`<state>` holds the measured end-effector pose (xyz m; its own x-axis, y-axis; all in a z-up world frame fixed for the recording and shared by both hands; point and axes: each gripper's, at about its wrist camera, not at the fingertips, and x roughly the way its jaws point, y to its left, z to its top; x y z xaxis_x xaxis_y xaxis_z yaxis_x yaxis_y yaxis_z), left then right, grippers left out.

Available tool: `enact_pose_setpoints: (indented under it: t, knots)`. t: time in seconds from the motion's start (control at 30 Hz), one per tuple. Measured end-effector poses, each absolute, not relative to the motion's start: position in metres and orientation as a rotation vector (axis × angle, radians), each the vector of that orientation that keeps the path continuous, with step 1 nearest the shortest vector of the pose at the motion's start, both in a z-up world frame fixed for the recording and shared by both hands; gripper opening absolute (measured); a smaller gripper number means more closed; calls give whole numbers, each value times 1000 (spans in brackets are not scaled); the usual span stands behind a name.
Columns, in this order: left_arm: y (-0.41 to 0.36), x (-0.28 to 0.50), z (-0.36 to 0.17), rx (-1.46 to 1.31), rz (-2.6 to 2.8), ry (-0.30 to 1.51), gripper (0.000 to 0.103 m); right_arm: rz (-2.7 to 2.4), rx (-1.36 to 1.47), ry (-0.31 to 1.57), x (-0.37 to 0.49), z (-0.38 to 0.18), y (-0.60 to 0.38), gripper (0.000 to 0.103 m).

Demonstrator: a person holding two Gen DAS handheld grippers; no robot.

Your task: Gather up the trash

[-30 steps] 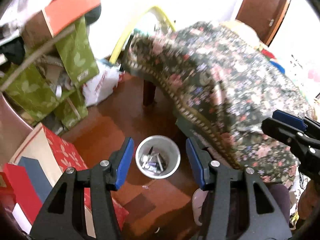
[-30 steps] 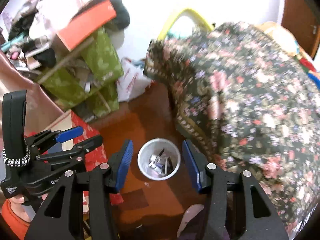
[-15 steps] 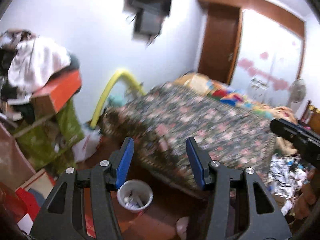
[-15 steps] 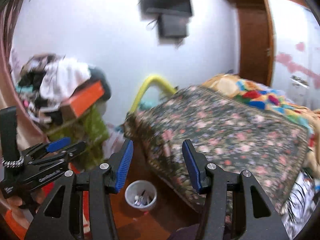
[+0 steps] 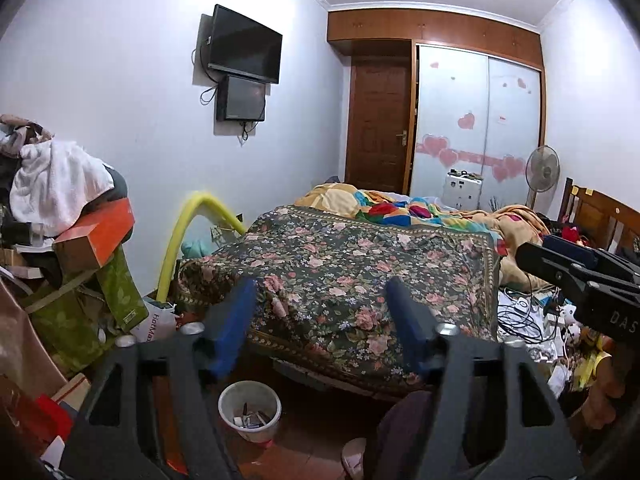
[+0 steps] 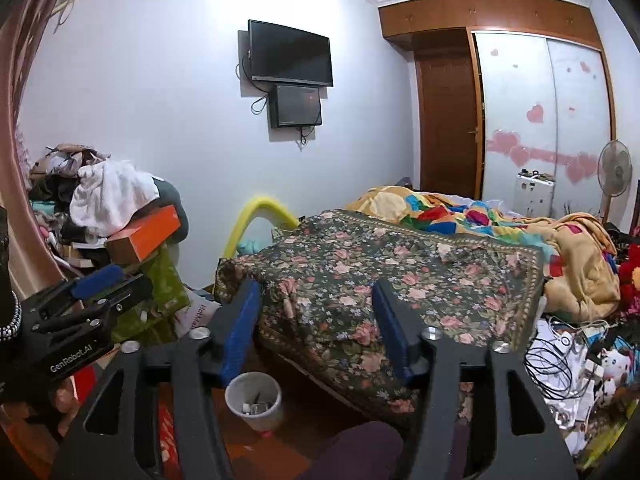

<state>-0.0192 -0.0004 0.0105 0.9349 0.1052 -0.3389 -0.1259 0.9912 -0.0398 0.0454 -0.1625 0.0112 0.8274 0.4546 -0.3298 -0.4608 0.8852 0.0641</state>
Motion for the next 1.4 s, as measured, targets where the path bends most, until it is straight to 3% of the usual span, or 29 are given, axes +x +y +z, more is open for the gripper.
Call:
enact_pose_setpoints:
  t: [0.07,0.27,1.17,1.4]
  knots:
    - [-2,-22,7,-66,106,346,85,472,-26,339,39,8,-165,67]
    - [-9,-29,-1,-36,113,350,89,431,-23,339,23,0,-176,96]
    - [-14,-25,-8,-51,80,384,90,387,-19,361,19,-3,-184,97]
    - [-14,-27,-7,-48,105,362,99,399,-21,370,19,-5,-181,97]
